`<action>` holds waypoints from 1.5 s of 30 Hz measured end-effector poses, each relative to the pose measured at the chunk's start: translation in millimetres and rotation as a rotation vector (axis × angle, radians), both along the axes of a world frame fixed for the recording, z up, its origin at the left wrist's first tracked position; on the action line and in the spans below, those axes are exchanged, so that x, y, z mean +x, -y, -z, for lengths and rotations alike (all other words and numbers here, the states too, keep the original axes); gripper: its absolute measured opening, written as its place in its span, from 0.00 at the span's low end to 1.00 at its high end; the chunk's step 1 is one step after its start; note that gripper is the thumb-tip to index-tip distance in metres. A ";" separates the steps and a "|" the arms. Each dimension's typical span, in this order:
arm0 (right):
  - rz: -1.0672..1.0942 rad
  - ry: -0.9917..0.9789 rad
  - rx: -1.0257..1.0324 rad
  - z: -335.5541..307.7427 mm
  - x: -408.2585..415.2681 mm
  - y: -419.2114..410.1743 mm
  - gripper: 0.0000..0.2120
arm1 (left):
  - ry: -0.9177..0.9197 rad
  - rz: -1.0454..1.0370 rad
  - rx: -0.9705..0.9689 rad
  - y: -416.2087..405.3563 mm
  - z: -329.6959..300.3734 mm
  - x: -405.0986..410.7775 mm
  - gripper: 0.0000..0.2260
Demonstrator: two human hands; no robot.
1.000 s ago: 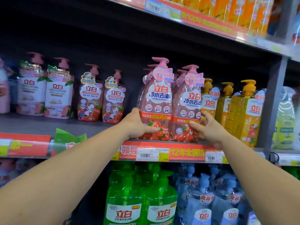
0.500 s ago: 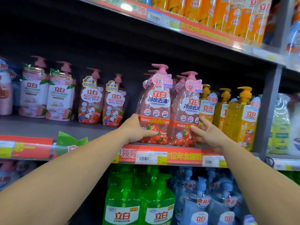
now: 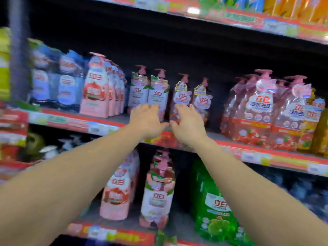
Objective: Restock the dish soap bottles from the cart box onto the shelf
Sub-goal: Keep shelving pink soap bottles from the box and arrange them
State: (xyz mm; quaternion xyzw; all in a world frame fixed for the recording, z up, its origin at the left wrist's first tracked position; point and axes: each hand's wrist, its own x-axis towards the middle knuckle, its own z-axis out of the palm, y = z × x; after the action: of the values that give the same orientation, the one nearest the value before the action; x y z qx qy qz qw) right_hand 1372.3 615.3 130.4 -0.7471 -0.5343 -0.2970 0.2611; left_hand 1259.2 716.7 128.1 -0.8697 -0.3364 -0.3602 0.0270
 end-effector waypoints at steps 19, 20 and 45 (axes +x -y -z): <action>-1.030 -0.087 -0.562 209.1 -616.3 -289.0 0.26 | -0.070 -1.094 -0.409 -127.0 213.8 -644.9 0.31; -1.055 -0.095 -0.589 220.9 -633.4 -298.6 0.27 | -0.070 -1.124 -0.440 -128.9 229.5 -662.2 0.31; -1.178 -0.173 -1.176 404.6 -889.1 -567.7 0.28 | 0.437 -1.337 -0.995 -334.4 437.9 -953.1 0.40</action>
State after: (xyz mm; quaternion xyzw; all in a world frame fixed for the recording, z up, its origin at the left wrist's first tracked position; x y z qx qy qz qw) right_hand 483.1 1183.1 -274.1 -0.3802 -0.8833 0.2738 -0.0186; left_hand 306.0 1051.2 -309.8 -0.3108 -0.8943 -0.2386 -0.2160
